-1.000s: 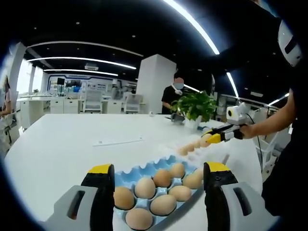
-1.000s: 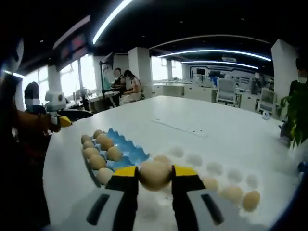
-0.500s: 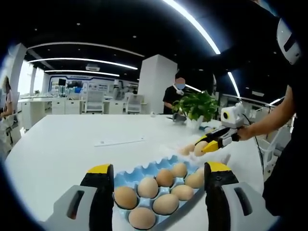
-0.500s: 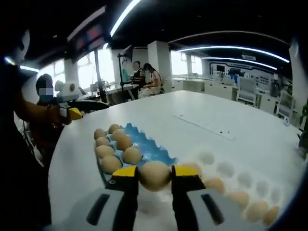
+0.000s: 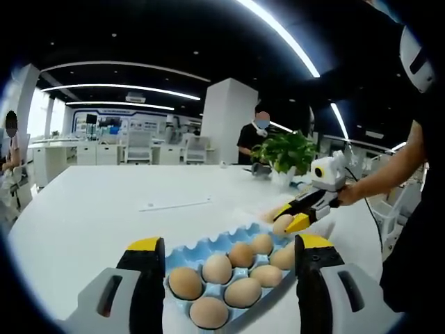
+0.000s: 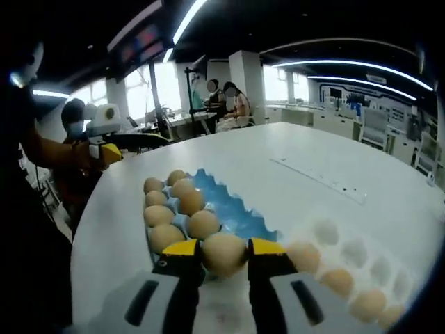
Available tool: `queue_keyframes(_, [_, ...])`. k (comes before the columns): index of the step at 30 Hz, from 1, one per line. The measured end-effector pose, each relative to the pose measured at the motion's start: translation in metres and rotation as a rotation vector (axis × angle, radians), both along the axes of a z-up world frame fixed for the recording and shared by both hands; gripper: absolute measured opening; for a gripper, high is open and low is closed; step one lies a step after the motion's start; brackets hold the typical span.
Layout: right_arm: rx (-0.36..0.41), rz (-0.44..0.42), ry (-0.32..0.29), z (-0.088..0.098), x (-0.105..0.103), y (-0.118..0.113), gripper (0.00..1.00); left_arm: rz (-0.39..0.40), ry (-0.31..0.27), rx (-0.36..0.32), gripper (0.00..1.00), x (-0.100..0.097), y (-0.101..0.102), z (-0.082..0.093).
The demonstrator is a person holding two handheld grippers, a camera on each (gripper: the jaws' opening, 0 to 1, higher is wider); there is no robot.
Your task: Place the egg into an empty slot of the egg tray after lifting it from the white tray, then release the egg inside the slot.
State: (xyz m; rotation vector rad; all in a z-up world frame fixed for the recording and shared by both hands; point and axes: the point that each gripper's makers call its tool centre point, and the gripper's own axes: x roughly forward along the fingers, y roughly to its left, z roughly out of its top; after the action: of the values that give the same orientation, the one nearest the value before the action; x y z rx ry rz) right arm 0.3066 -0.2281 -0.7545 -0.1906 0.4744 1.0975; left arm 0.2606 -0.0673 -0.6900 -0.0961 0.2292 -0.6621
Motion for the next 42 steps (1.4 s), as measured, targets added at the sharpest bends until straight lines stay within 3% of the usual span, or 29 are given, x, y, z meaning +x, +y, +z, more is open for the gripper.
queue_keyframes(15, [-0.044, 0.087, 0.023, -0.014, -0.004, 0.011, 0.26, 0.008, 0.008, 0.003, 0.76, 0.0, 0.002, -0.002])
queue_keyframes(28, [-0.041, 0.113, 0.065, -0.023, -0.004, 0.013, 0.27, 0.007, 0.006, 0.006, 0.76, -0.001, 0.001, -0.002])
queue_keyframes(42, [-0.063, 0.194, 0.024, -0.024, -0.005, 0.013, 0.27, 0.007, 0.0, 0.002, 0.76, 0.0, 0.0, 0.001])
